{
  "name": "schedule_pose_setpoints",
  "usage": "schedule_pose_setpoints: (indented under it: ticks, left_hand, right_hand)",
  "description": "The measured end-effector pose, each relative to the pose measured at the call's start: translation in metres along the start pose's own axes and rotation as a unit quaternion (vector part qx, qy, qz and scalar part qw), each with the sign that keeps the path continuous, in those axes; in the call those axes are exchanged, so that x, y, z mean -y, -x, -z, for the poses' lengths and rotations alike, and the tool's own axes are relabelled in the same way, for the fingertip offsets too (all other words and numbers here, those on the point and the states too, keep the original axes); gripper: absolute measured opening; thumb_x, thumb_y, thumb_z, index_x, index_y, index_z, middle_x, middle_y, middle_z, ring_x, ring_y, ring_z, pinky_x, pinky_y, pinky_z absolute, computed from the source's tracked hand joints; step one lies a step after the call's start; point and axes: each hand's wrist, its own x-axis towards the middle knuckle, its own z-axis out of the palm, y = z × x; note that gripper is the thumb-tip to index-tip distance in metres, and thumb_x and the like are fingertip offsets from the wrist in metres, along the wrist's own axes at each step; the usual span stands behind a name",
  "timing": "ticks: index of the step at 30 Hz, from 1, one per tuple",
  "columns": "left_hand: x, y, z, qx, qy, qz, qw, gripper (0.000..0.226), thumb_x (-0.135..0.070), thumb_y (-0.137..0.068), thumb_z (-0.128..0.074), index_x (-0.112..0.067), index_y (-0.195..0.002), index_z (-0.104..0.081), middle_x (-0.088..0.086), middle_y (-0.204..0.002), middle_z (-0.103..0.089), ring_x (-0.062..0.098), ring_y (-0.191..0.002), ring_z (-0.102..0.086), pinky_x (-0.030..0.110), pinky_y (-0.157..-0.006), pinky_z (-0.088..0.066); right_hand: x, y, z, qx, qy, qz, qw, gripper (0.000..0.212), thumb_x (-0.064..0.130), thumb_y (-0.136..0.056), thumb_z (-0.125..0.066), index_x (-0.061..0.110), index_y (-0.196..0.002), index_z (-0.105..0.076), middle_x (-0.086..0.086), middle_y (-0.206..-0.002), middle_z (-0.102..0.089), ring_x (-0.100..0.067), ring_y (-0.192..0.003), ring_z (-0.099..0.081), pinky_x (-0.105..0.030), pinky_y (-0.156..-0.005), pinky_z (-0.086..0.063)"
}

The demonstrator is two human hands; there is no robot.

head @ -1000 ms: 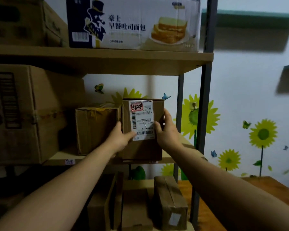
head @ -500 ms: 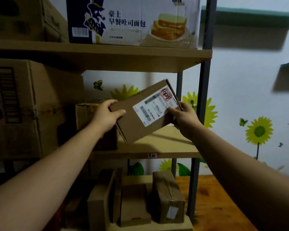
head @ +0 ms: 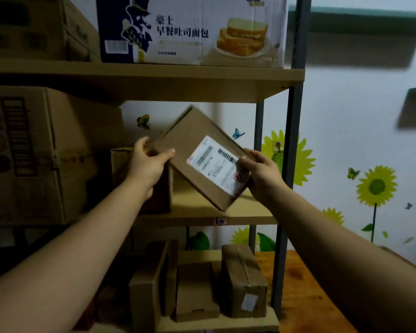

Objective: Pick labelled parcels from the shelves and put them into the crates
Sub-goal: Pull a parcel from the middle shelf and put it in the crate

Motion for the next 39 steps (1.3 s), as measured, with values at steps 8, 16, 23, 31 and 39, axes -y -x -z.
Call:
schedule_pose_setpoints:
  ticks: [8,16,23,31,39]
  left_hand:
    - [0.001,0.022,-0.015,0.074,0.094,0.003,0.993,0.066,-0.001,-0.089,-0.058,-0.023,-0.138,-0.021,0.005,-0.123,-0.051,0.017,-0.099,-0.057,0.036,-0.079,-0.05]
    - [-0.001,0.04,0.021,0.186,0.066,-0.036,0.98,0.075,0.009,-0.089,-0.049,-0.034,-0.145,-0.027,-0.006,-0.121,-0.05,0.001,-0.093,-0.057,0.016,-0.065,-0.055]
    - [0.002,0.066,0.029,0.182,0.076,-0.072,0.978,0.075,0.013,-0.089,-0.045,-0.036,-0.144,-0.029,-0.007,-0.129,-0.047,0.0,-0.101,-0.06,0.02,-0.076,-0.056]
    - [0.022,0.111,0.025,0.15,0.072,-0.044,0.985,0.077,0.015,-0.088,-0.045,-0.036,-0.144,-0.028,-0.012,-0.123,-0.046,0.0,-0.103,-0.056,0.017,-0.075,-0.054]
    - [0.039,0.185,0.016,0.197,0.091,0.005,0.976,0.078,0.015,-0.089,-0.042,-0.041,-0.14,-0.027,-0.018,-0.117,-0.049,-0.008,-0.094,-0.062,0.017,-0.074,-0.054]
  right_hand:
    - [-0.018,0.015,-0.02,0.042,0.132,0.035,0.99,0.037,0.009,-0.093,-0.06,0.013,-0.129,-0.051,-0.01,-0.104,-0.07,-0.023,-0.085,-0.072,-0.035,-0.076,-0.058]
    - [-0.02,0.063,-0.006,0.08,0.18,0.095,0.976,0.075,0.001,-0.085,-0.066,0.038,-0.142,-0.035,-0.011,-0.12,-0.053,-0.027,-0.091,-0.069,-0.038,-0.073,-0.061]
    - [-0.024,0.087,0.004,0.108,0.161,0.12,0.974,0.074,0.001,-0.087,-0.064,0.046,-0.138,-0.035,-0.012,-0.122,-0.05,-0.021,-0.096,-0.069,-0.04,-0.076,-0.061]
    - [-0.044,0.108,0.024,0.1,0.258,0.112,0.954,0.069,0.024,-0.084,-0.073,0.047,-0.135,-0.033,0.001,-0.113,-0.058,-0.015,-0.09,-0.07,-0.036,-0.069,-0.061]
    - [-0.042,0.19,0.062,0.003,0.285,0.074,0.956,0.056,0.016,-0.091,-0.064,0.045,-0.13,-0.036,-0.002,-0.099,-0.057,-0.015,-0.085,-0.069,-0.042,-0.07,-0.062]
